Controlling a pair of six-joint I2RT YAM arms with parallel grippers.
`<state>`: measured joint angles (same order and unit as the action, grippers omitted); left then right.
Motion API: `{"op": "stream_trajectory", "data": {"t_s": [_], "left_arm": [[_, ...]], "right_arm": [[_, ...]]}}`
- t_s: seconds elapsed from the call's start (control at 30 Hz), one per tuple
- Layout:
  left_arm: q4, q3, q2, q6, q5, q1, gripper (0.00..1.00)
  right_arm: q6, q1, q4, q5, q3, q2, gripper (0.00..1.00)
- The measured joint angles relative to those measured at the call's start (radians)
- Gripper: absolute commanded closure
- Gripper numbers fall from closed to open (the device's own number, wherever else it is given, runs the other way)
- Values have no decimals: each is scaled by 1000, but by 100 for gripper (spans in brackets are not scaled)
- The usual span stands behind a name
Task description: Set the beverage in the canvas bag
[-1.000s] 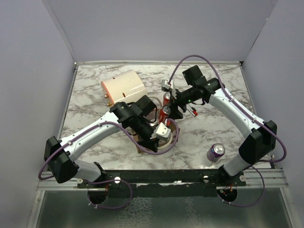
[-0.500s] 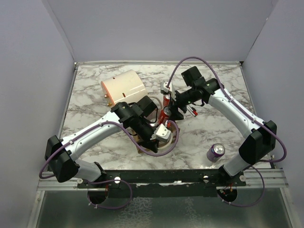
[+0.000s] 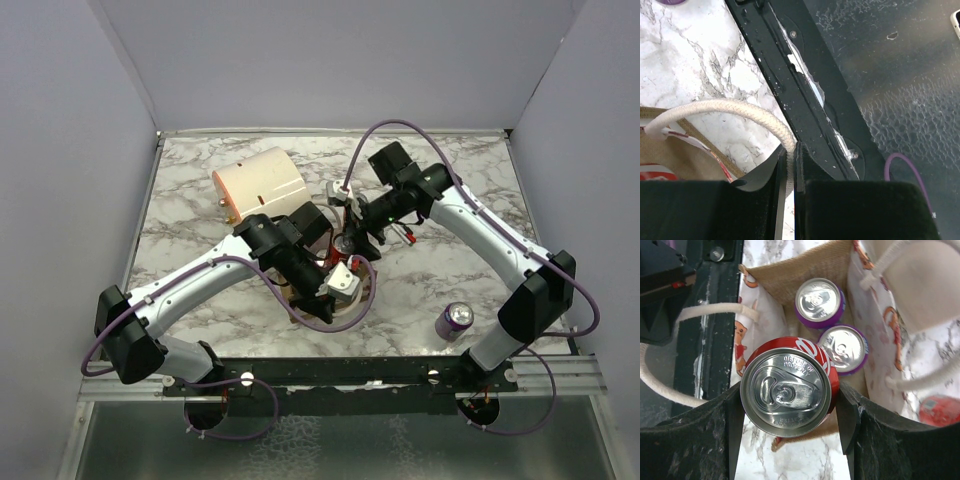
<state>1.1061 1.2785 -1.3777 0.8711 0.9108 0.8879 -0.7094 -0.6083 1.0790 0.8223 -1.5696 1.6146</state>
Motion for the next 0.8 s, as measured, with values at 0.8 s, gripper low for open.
{"op": "stream_trajectory", "data": {"t_s": [0.8], "left_arm": [[134,-11,6,76,16,0,90]], "right_arm": [[7,-105,-74,19,68,72,99]]}}
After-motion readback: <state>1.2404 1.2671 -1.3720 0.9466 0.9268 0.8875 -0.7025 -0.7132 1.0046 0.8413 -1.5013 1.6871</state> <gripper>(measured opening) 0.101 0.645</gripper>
